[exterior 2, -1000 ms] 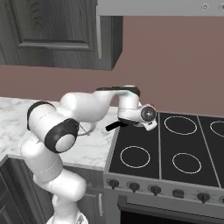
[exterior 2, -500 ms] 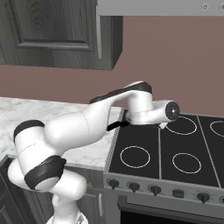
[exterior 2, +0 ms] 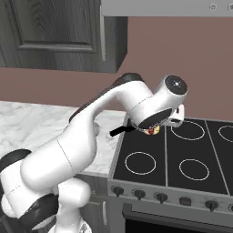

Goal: Place the cold items (onion and orange) from the fridge in one tupperware on the dining counter. Place the warm items (hot dog and kebab skewer) in the stove area in another tupperware.

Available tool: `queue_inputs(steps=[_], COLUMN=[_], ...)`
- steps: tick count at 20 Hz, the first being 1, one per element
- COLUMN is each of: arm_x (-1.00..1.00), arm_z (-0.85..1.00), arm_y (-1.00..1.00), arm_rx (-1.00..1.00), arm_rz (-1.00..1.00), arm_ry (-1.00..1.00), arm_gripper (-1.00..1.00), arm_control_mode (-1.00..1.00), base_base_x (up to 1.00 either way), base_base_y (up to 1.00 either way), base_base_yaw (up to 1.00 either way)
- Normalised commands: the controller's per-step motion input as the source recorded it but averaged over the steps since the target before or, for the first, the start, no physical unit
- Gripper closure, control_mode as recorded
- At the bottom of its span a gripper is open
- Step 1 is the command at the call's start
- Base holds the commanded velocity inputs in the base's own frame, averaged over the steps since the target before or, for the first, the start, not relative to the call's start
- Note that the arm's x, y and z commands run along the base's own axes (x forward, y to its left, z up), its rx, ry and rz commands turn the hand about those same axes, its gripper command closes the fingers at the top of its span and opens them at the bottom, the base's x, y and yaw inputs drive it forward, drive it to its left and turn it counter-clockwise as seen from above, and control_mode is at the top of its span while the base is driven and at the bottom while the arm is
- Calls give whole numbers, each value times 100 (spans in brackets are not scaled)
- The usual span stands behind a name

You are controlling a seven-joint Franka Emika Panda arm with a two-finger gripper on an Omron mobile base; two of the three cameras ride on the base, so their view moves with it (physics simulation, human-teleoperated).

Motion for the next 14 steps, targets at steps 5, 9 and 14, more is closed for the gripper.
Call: queue_inputs(steps=[5,9,14], arm_x=[-100,-100,-83], arm_z=[-31,0,0], arm_y=[99,87,100], arm_rx=[-53,-46,-61], arm_rz=[0,4,16], arm_ry=[-25,-6,9], arm_gripper=[100,100,100], arm_control_mode=[-100,-100,-100], base_base_x=[0,0,0], base_base_y=[0,0,0], base_base_yaw=[0,0,0])
